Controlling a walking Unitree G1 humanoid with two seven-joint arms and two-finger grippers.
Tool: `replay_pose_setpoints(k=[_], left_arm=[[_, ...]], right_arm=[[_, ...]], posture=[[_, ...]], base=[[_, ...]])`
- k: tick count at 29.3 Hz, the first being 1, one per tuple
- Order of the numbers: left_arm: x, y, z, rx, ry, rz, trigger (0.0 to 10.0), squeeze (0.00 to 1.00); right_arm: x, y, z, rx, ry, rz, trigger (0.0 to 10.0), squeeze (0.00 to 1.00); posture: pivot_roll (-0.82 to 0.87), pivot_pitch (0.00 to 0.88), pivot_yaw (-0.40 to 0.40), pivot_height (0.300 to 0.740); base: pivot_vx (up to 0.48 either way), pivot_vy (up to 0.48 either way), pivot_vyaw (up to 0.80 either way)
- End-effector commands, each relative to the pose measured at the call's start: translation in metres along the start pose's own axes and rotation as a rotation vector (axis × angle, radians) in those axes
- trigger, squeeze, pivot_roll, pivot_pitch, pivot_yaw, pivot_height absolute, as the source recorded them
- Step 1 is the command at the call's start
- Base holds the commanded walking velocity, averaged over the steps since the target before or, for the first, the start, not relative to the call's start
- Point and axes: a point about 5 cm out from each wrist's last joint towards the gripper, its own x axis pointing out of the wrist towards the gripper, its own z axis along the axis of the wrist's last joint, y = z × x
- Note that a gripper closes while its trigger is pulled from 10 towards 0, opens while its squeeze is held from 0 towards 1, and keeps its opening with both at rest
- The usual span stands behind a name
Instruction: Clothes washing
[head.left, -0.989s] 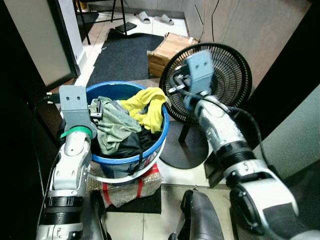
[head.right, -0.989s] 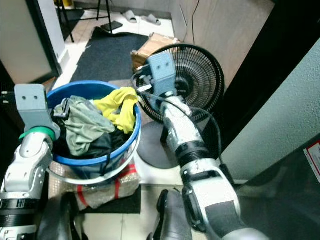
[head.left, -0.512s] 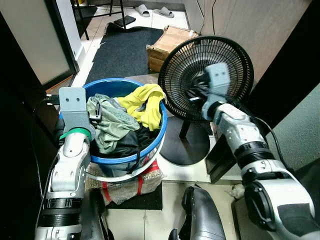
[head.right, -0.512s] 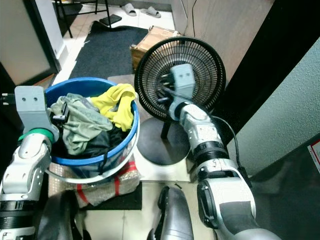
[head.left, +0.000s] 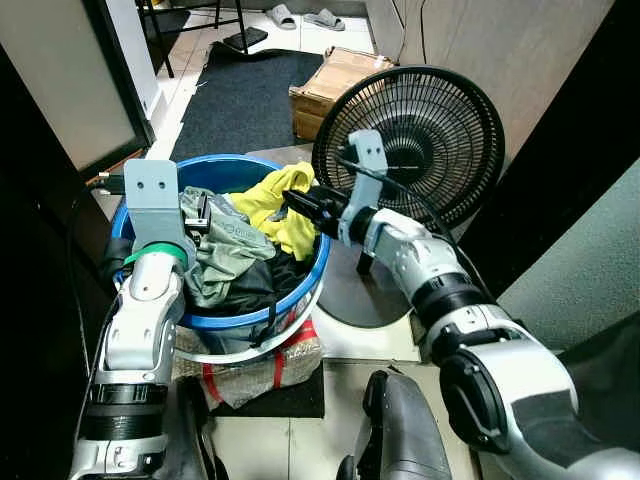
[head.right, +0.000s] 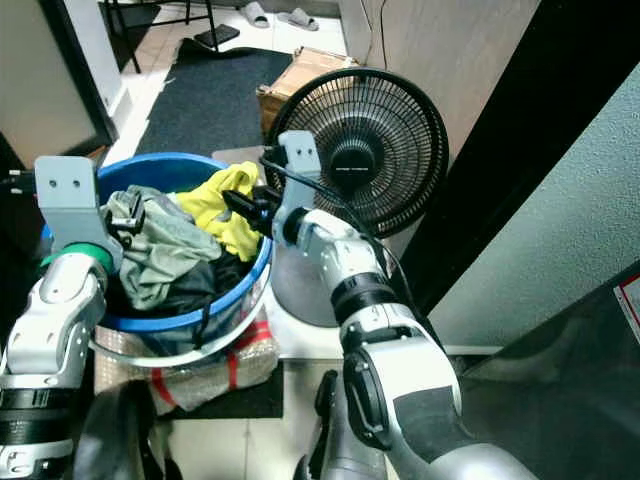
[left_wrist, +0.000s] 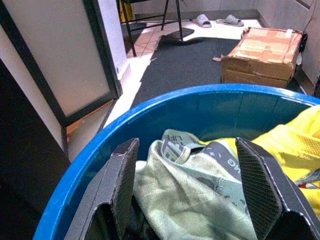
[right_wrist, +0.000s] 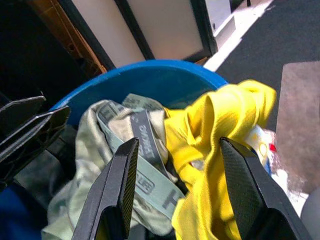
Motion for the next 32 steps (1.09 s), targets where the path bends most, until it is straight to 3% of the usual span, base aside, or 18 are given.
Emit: replay_pose_setpoints(k=[1, 9, 15, 22, 32], left_arm=[[-0.002, -0.001, -0.004, 0.003, 0.022, -0.005, 10.0, 0.00], [-0.004, -0.003, -0.007, 0.002, 0.033, -0.013, 10.0, 0.00], [-0.006, -0.005, -0.007, 0.003, 0.037, -0.020, 10.0, 0.00], [-0.013, -0.001, -0.009, 0.007, 0.052, -0.005, 10.0, 0.00], [-0.021, 0.002, -0.012, 0.004, 0.068, 0.015, 10.0, 0.00]], right_arm=[[0.002, -0.002, 0.003, -0.044, 0.000, -0.053, 10.0, 0.00], [-0.004, -0.021, 0.028, -0.142, -0.045, -0.244, 10.0, 0.00], [-0.003, -0.021, 0.027, -0.136, -0.036, -0.266, 10.0, 0.00], [0.007, -0.007, 0.032, -0.108, -0.052, -0.232, 10.0, 0.00], [0.008, -0.006, 0.027, -0.120, -0.029, -0.235, 10.0, 0.00]], posture=[[0.09, 0.089, -0.042, 0.445], [0.09, 0.092, -0.041, 0.445], [0.10, 0.113, -0.040, 0.445], [0.11, 0.150, -0.056, 0.445], [0.11, 0.199, -0.079, 0.445]], base=[[0.000, 0.000, 0.00], [0.000, 0.000, 0.00], [0.000, 0.000, 0.00], [0.000, 0.000, 0.00], [0.000, 0.000, 0.00]])
